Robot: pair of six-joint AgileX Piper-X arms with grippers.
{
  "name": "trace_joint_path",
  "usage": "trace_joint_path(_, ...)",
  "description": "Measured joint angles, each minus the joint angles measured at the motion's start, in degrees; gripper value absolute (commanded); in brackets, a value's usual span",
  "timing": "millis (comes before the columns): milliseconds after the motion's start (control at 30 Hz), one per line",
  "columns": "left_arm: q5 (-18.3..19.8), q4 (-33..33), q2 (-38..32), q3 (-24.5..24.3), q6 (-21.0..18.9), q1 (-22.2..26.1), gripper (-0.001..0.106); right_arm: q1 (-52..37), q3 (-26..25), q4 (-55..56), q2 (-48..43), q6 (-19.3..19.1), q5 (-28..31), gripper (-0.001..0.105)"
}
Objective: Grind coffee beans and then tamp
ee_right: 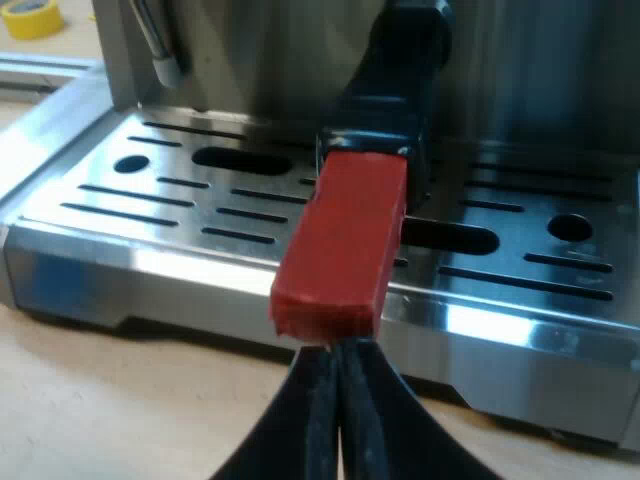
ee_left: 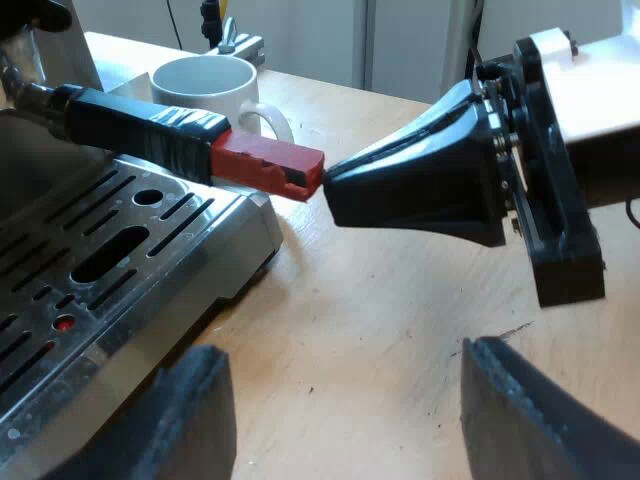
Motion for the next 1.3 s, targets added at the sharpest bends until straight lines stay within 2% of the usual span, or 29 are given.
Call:
trace_joint_path(133,0.00,0.00,0.00,0.00,0.00,0.00,0.052,3.90,-0.08,6.64,0.00,5.01,1.69,0.001)
trace_joint_path(300,0.00,0.00,0.00,0.00,0.00,0.00,0.052,8.60,-0.08,12.31,0.00,7.65,5.22,0.002)
trace_joint_path(367,0.00,0.00,0.00,0.00,0.00,0.00,0.052,10.38,-0.08,12.60,0.00,7.66,6.13,0.005)
trace_joint_path(400,0.00,0.00,0.00,0.00,0.00,0.00,0.052,11.47,-0.28,13.00,-0.27,7.78,6.97,0.009)
trace_joint_path(433,0.00,0.00,0.00,0.00,0.00,0.00,0.052,12.35,-0.47,13.19,-0.65,7.78,8.15,0.017)
trace_joint_path(467,0.00,0.00,0.00,0.00,0.00,0.00,0.052,12.66,-0.65,13.21,-0.97,7.78,8.96,0.022)
trace_joint_path(533,0.00,0.00,0.00,0.00,0.00,0.00,0.052,13.45,-1.50,13.18,-2.81,6.99,13.39,0.040)
trace_joint_path(567,0.00,0.00,0.00,0.00,0.00,0.00,0.052,13.50,-1.77,13.18,-3.36,6.70,14.45,0.045)
trace_joint_path(633,0.00,0.00,0.00,0.00,0.00,0.00,0.052,13.49,-3.01,13.18,-5.42,4.01,16.49,0.060)
trace_joint_path(700,0.00,0.00,0.00,0.00,0.00,0.00,0.052,13.49,-4.18,13.18,-6.88,1.40,16.76,0.063)
trace_joint_path(900,0.00,-0.15,0.00,0.00,0.00,0.00,0.052,12.88,-9.59,17.37,-8.33,0.34,16.58,0.063)
trace_joint_path(1100,0.00,-0.15,0.00,0.00,0.00,0.00,0.052,6.15,-15.71,28.96,-8.33,8.24,9.01,0.063)
trace_joint_path(1233,0.00,-0.15,0.00,0.00,0.00,0.00,0.052,3.77,-17.27,33.58,-8.17,9.27,6.11,0.063)
trace_joint_path(1300,0.00,-0.15,0.00,0.00,0.00,0.00,0.052,0.99,-18.91,38.38,-7.58,11.17,2.77,0.063)
